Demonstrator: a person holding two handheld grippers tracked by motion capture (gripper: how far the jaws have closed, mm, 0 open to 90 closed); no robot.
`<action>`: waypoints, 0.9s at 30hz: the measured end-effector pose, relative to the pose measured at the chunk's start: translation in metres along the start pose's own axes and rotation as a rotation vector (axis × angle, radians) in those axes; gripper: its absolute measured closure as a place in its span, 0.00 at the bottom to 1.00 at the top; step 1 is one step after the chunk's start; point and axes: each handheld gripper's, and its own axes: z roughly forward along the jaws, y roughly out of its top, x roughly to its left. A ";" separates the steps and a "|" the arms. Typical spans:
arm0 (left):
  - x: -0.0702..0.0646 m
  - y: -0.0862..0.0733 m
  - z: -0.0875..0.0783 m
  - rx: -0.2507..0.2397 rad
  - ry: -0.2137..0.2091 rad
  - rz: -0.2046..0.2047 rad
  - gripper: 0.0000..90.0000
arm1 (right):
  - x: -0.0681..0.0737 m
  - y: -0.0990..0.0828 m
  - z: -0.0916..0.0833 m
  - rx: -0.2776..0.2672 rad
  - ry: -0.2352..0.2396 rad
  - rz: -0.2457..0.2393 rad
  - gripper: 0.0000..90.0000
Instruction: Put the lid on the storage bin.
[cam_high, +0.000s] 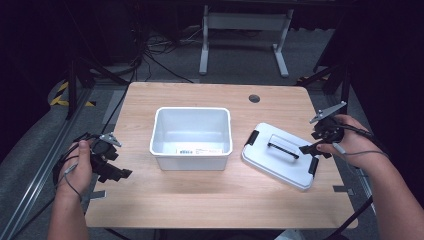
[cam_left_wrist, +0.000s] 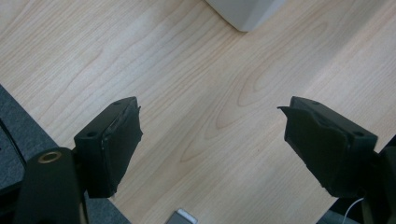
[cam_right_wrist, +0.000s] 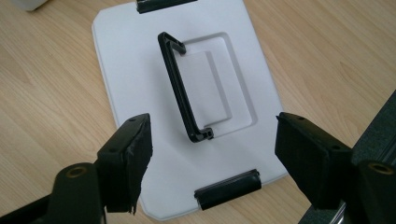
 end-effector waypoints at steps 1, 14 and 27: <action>0.000 0.000 0.000 0.000 0.000 0.000 0.21 | 0.000 0.000 0.000 0.000 0.000 0.000 0.32; -0.001 0.004 0.000 0.010 0.007 0.001 0.22 | 0.012 0.024 0.000 0.016 -0.007 -0.066 0.32; 0.000 0.006 0.002 0.014 0.003 0.006 0.22 | 0.029 0.049 0.037 0.097 0.019 -0.134 0.34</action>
